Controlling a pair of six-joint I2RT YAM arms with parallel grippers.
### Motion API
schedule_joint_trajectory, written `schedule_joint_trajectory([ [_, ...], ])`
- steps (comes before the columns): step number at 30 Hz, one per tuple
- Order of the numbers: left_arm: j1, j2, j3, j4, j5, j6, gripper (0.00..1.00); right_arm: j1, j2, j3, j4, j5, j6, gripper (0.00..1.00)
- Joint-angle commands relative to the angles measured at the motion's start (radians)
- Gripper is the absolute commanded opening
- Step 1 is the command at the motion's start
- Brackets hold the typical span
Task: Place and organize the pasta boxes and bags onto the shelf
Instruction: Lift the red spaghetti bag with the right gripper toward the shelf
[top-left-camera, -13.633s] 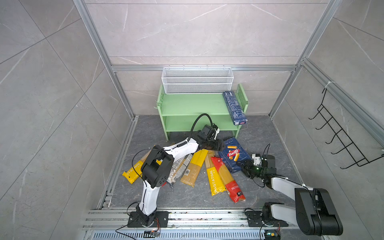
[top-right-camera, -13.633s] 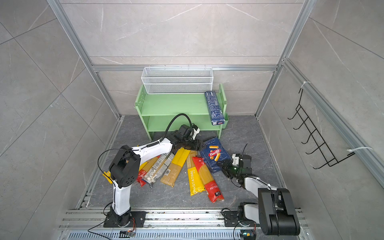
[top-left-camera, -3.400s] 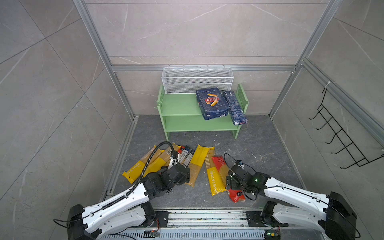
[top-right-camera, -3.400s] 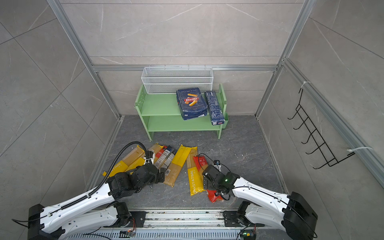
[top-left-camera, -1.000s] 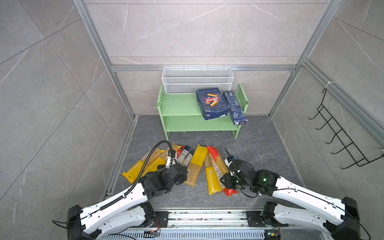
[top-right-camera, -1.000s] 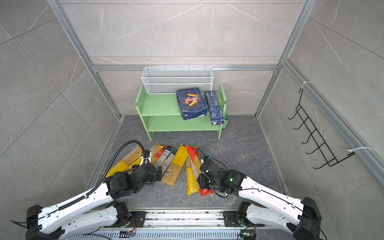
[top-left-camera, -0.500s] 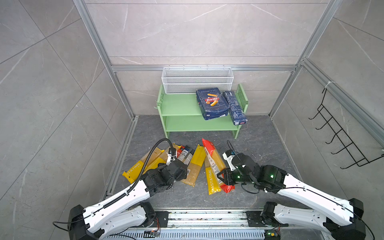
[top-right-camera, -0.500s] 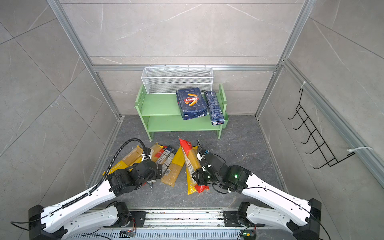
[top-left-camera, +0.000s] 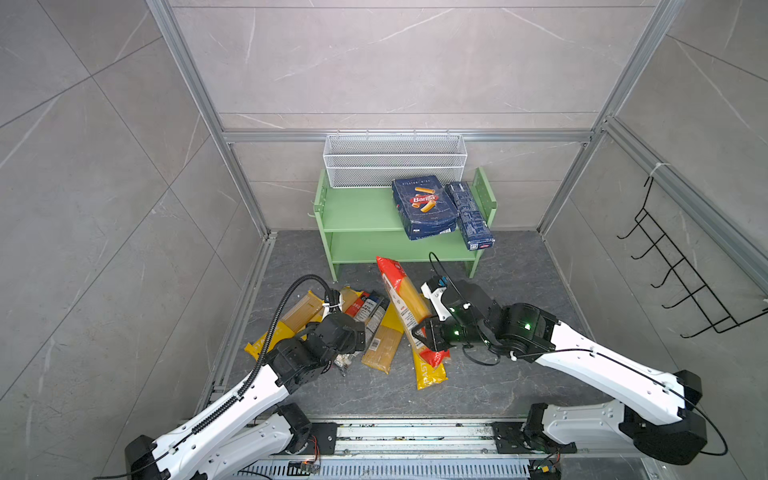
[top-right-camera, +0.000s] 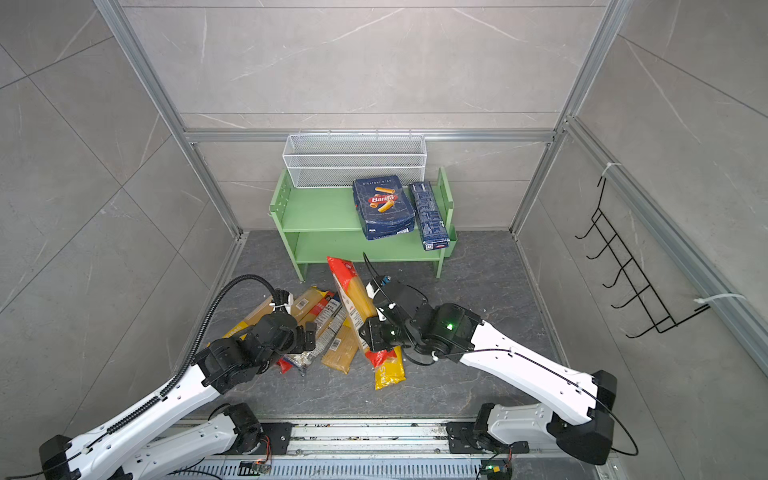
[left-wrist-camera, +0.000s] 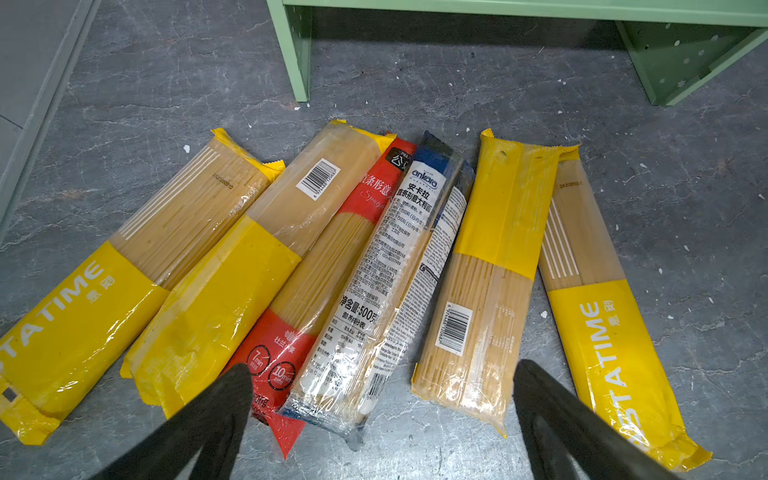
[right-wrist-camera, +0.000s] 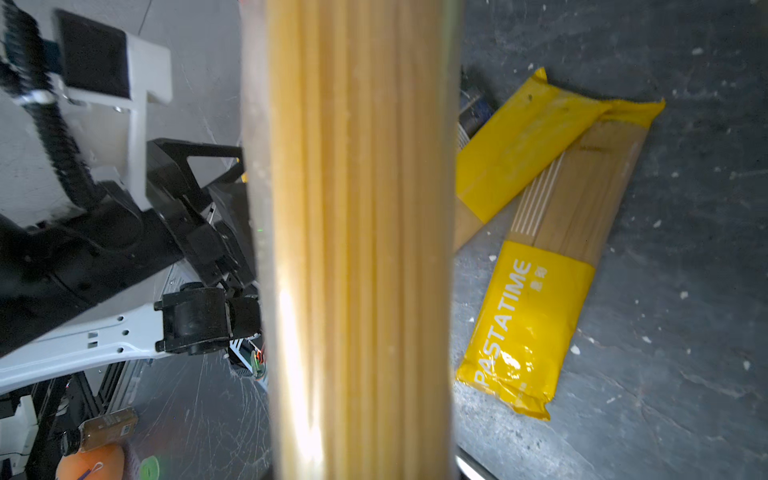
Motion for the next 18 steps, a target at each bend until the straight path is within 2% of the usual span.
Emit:
schedule_joint_trajectory([
  [1, 0.030, -0.022, 0.031, 0.031, 0.054, 0.040, 1.00, 0.005, 0.060, 0.177, 0.099, 0.074, -0.082, 0.00],
  [11, 0.115, -0.022, 0.016, 0.068, 0.162, 0.061, 1.00, -0.028, 0.473, 0.774, -0.036, 0.164, -0.216, 0.00],
  [15, 0.125, -0.015, 0.021, 0.082, 0.187, 0.059, 1.00, -0.080, 0.588, 0.930, -0.050, 0.147, -0.221, 0.00],
  [18, 0.128, -0.004, 0.025, 0.086, 0.199, 0.061, 1.00, -0.107, 0.705, 1.116, -0.099, 0.121, -0.240, 0.00],
])
